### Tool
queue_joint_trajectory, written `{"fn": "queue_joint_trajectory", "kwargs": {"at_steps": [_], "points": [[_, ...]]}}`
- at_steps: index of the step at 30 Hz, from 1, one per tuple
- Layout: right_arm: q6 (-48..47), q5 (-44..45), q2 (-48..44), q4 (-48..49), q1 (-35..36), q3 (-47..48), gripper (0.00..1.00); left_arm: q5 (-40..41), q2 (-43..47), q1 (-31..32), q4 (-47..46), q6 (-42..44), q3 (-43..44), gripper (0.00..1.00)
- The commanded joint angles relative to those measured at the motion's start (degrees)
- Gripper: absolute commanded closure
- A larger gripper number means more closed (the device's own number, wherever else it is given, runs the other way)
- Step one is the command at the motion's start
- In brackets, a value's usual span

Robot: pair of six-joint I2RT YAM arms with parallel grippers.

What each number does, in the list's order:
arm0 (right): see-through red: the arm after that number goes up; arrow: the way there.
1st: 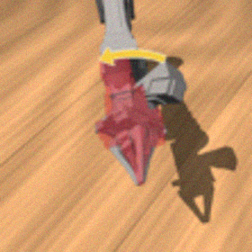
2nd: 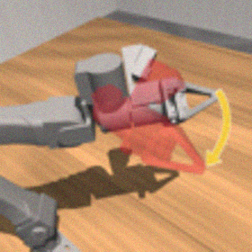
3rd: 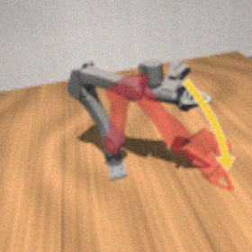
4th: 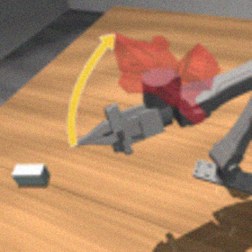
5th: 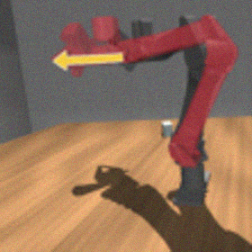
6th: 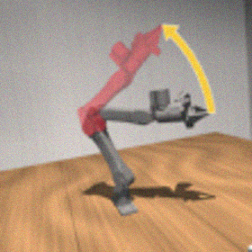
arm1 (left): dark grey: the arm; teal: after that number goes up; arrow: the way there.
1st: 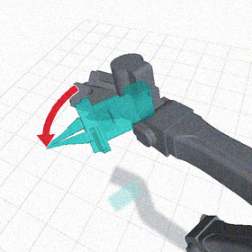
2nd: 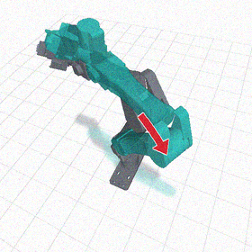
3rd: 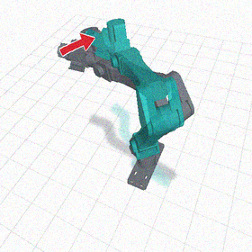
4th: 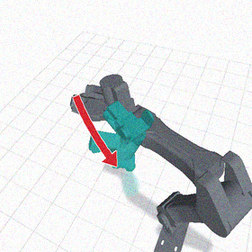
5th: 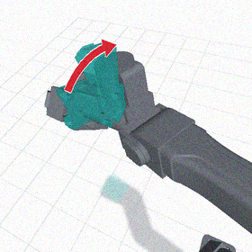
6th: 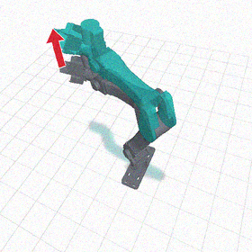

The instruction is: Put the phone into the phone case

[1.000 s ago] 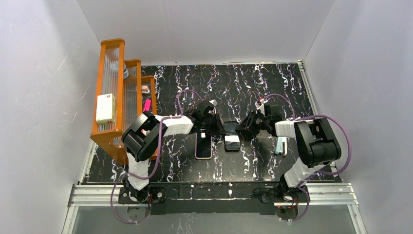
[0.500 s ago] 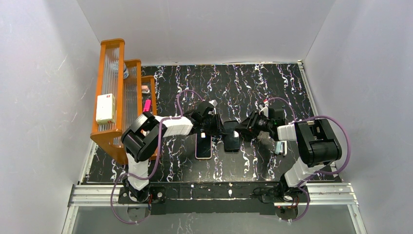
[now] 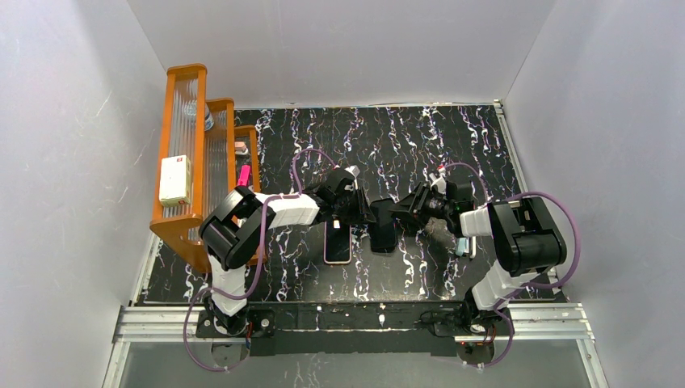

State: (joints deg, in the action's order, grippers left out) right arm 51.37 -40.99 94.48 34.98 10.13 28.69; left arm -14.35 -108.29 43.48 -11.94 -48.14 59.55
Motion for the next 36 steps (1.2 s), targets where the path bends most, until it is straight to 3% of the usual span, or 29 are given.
{"fn": "queue_joint_trajectory", "kwargs": {"at_steps": [1,12,23,29,32,36], "points": [[0.81,-8.58,0.62,0.64,1.67,1.6,0.52,1.19,-2.06,2.46,3.07,1.37,-1.67,0.8],[3.11,-10.64,3.28,4.35,2.27,1.4,0.54,0.67,-2.34,2.47,2.36,0.83,-2.12,0.8],[1.37,-9.92,4.66,3.03,2.39,2.01,0.65,1.27,-0.23,2.39,1.97,1.5,-3.96,0.8],[0.08,-10.02,4.12,1.02,2.3,2.88,0.77,0.35,-0.56,2.39,1.89,1.47,-3.27,0.8],[-1.44,-10.69,3.48,-0.71,2.15,3.97,0.88,1.55,1.36,2.32,2.7,1.86,-3.49,0.78],[-1.98,-12.1,1.07,-1.45,1.48,4.21,0.99,2.27,7.16,1.2,6.54,3.18,-2.49,0.59]]}}
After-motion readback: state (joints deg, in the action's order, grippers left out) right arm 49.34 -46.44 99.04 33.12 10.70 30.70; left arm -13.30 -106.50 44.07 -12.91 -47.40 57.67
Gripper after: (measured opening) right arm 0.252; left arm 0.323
